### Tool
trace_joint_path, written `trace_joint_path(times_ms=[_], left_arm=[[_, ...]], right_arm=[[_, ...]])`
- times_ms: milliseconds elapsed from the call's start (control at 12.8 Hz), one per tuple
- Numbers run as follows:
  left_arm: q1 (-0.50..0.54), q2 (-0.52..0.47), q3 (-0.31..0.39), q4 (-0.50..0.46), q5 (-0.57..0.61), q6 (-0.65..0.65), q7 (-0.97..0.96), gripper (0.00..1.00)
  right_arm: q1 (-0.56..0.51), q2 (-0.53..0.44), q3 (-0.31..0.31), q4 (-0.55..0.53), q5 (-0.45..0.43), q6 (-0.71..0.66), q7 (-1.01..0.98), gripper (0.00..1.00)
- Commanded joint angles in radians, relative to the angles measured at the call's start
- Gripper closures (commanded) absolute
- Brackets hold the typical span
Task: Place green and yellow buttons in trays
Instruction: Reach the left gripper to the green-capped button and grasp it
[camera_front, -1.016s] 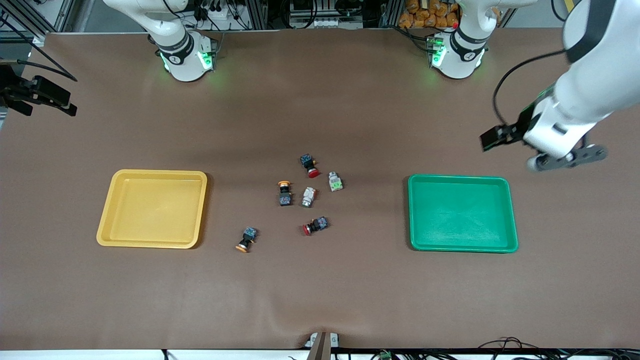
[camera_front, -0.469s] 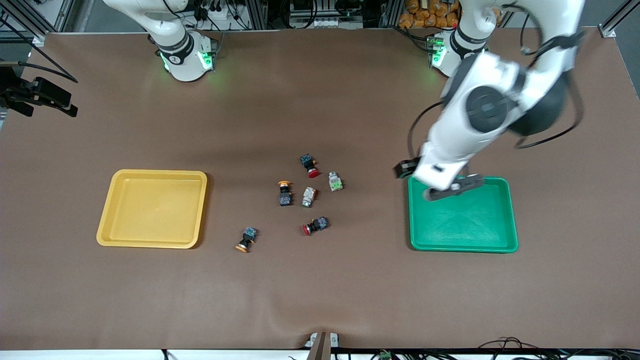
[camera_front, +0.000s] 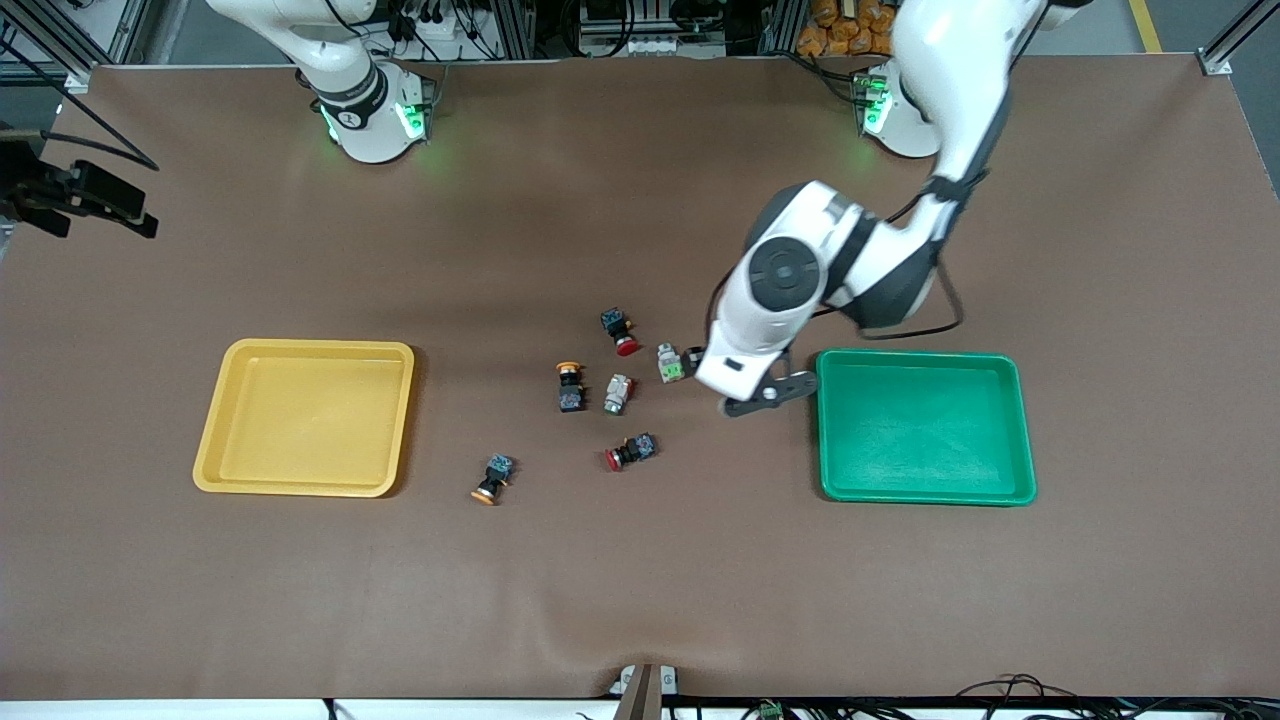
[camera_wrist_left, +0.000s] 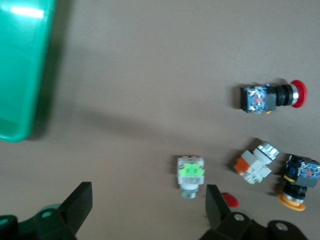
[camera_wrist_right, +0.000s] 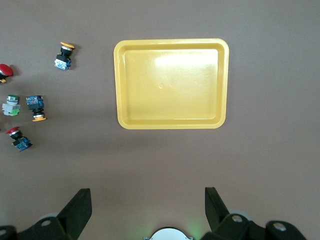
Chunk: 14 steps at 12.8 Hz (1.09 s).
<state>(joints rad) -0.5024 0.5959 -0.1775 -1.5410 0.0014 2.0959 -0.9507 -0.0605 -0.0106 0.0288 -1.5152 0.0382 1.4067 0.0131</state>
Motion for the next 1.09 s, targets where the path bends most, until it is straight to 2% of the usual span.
trace_joint_path(times_ms=[0, 313, 391, 547, 704, 938, 1016], left_arm=[[-0.027, 0.074, 0.007, 0.041, 0.032, 0.051, -0.045, 0.00], [-0.070, 0.139, 0.013, 0.038, 0.037, 0.113, -0.117, 0.00], [-0.080, 0.156, 0.016, 0.038, 0.037, 0.139, -0.131, 0.03], [-0.087, 0.180, 0.016, 0.039, 0.045, 0.173, -0.143, 0.08], [-0.091, 0.199, 0.016, 0.041, 0.046, 0.185, -0.145, 0.11], [-0.111, 0.205, 0.020, 0.033, 0.051, 0.193, -0.161, 0.21], [-0.113, 0.206, 0.020, 0.030, 0.051, 0.193, -0.163, 0.29]], right_arm=[[-0.019, 0.055, 0.011, 0.017, 0.000, 0.003, -0.010, 0.00], [-0.024, 0.101, 0.011, 0.017, -0.035, 0.008, -0.012, 0.00], [-0.030, 0.144, 0.011, 0.018, -0.069, 0.008, -0.012, 0.00], [-0.030, 0.161, 0.011, 0.018, -0.096, 0.009, -0.012, 0.00], [-0.033, 0.172, 0.011, 0.018, -0.087, 0.026, 0.001, 0.00], [-0.032, 0.198, 0.013, 0.017, -0.041, 0.089, 0.017, 0.00], [-0.029, 0.211, 0.013, 0.017, -0.020, 0.096, 0.031, 0.00]])
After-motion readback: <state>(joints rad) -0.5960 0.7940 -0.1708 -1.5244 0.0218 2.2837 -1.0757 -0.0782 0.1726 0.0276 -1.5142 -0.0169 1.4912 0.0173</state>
